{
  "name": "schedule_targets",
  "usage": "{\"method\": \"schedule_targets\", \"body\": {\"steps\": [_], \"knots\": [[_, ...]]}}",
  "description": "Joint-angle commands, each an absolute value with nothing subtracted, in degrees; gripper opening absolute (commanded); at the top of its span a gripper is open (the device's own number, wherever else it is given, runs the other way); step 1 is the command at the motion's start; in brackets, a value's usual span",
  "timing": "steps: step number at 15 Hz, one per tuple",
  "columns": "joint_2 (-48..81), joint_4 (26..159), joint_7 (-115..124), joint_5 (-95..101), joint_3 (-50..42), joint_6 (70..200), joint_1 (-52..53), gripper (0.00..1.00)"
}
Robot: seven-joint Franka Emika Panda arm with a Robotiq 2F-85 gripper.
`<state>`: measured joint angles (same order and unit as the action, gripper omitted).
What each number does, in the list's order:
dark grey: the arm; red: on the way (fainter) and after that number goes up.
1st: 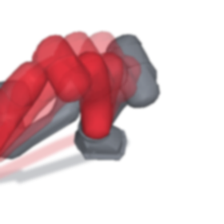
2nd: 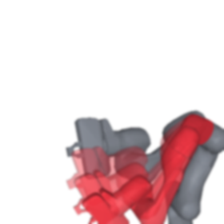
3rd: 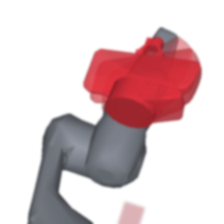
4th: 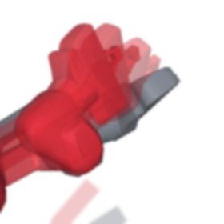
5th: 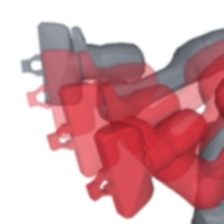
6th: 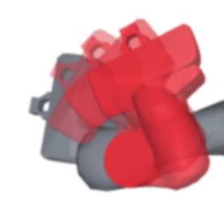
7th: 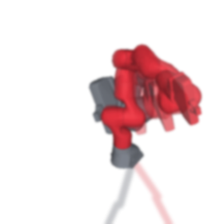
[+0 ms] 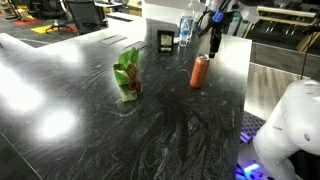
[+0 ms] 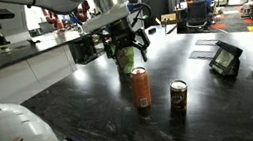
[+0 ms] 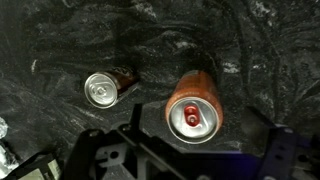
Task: Lay the orange can on the counter
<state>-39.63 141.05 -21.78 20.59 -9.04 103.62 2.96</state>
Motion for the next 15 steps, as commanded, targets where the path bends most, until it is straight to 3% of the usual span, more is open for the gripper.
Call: {"method": "schedule_targets", "body": {"steps": [1, 3, 7, 15], "knots": [[-39.43, 143.8, -24.02, 22.2, -11.95, 113.54, 1.21, 1.0], [-39.85, 145.13, -26.06, 19.85, -14.47, 120.53, 1.83, 1.0], [-39.59, 145.08, -31.47, 10.18, -18.0, 122.68, 3.75, 1.0], [-35.79, 139.65, -29.24, 11.07, -12.0, 107.19, 1.69, 1.0]]}}
